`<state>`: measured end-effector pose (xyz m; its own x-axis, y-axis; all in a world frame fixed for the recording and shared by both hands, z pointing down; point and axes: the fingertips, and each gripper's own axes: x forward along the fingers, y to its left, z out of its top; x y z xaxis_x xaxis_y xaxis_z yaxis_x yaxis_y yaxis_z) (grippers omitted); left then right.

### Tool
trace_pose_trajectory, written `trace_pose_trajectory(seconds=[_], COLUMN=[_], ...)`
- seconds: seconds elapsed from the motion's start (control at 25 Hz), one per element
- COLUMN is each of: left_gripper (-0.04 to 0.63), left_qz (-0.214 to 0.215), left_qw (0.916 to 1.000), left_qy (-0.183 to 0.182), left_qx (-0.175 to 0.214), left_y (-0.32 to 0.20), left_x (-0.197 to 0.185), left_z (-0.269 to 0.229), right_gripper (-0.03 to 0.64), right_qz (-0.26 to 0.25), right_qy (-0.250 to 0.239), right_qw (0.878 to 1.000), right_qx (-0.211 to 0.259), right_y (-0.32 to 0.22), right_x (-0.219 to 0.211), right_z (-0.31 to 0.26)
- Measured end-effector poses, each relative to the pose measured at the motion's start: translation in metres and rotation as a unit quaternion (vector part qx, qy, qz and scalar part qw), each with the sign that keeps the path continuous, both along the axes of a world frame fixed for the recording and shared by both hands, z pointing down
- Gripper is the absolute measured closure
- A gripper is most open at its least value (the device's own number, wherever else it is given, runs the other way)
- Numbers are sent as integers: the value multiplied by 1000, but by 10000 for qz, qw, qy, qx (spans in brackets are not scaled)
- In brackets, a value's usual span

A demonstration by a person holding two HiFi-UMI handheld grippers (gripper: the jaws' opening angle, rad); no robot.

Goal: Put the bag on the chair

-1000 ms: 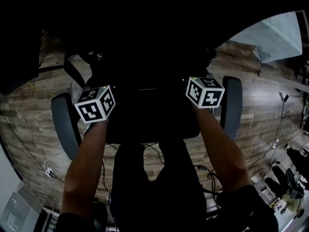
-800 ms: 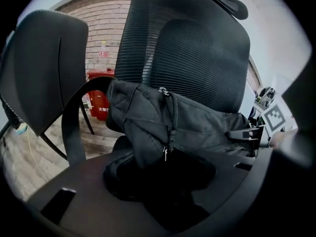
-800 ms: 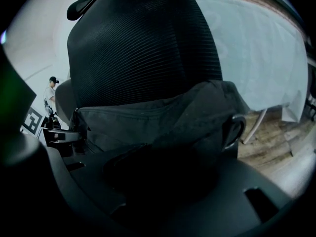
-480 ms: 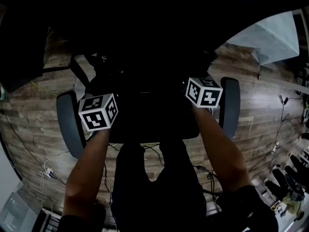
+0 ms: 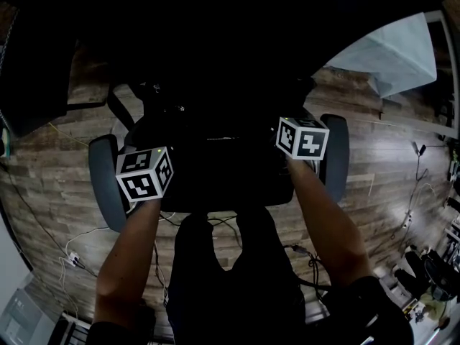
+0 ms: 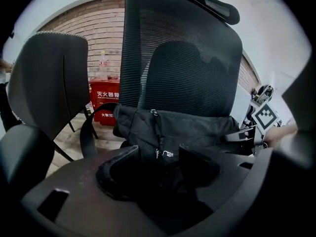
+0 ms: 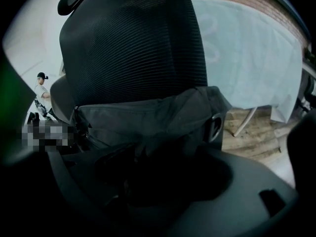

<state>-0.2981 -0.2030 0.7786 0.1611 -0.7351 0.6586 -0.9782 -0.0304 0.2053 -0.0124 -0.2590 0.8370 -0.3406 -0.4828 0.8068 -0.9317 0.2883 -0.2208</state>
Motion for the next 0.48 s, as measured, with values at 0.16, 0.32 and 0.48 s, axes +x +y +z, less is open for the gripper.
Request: trace_pose_trajectory(seconds=[0.16, 0.32, 0.48], left_gripper=[330, 330, 330], left_qz=[115, 198, 301], left_qw=[9999, 9994, 9985], left_qy=[-37, 92, 280], left_qx=[115, 253, 362], left_y=[3, 4, 7], left_x=[4, 14, 25], left_z=[-15, -35, -55], right_gripper=[287, 287, 288], right_qz=[-70, 12, -109], right_qy=[-33, -244, -217], right_qw=[10000, 9997, 9996], right_qx=[40, 5, 124], right_y=[6, 14, 21], right_x=[1, 1, 6], right_z=[-16, -33, -53])
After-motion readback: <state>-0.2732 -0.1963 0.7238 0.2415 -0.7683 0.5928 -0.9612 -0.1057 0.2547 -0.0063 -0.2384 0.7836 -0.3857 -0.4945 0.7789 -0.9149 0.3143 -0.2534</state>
